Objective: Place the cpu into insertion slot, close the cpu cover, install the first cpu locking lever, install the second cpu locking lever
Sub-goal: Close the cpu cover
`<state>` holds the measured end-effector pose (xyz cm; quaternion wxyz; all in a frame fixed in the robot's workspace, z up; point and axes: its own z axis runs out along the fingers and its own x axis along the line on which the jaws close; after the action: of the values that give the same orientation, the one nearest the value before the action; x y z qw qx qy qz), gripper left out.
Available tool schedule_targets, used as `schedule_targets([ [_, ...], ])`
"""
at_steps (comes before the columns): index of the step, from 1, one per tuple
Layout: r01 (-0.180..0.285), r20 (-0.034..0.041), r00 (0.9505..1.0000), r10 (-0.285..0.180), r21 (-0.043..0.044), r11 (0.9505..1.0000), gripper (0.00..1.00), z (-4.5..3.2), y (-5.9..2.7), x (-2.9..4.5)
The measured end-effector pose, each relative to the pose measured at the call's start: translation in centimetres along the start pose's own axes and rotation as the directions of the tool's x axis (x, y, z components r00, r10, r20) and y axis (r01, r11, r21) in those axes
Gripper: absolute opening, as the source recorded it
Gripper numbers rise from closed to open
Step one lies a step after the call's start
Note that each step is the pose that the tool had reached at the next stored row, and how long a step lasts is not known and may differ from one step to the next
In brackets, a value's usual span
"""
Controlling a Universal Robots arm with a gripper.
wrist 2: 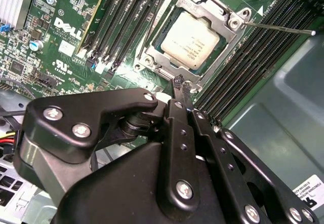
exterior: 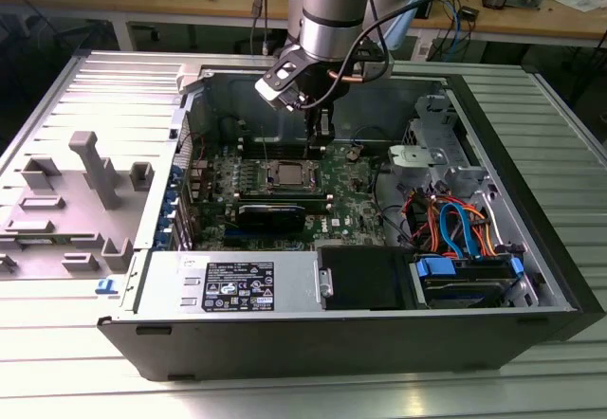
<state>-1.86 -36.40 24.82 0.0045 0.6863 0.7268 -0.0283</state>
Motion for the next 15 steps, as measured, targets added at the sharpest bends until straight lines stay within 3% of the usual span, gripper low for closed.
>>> schedule_targets([
  [6, 0.0, -0.0001, 1.0, 0.0, -0.0001, 1.0, 0.11, 0.01, -0.2, 0.02],
  [11, 0.0, 0.0001, 1.0, 0.0, 0.0, 1.0, 0.11, 0.17, -1.5, 0.08],
  [15, 0.0, 0.0, 1.0, 0.0, -0.0018, 1.0, 0.11, 0.65, -3.12, 0.2],
])
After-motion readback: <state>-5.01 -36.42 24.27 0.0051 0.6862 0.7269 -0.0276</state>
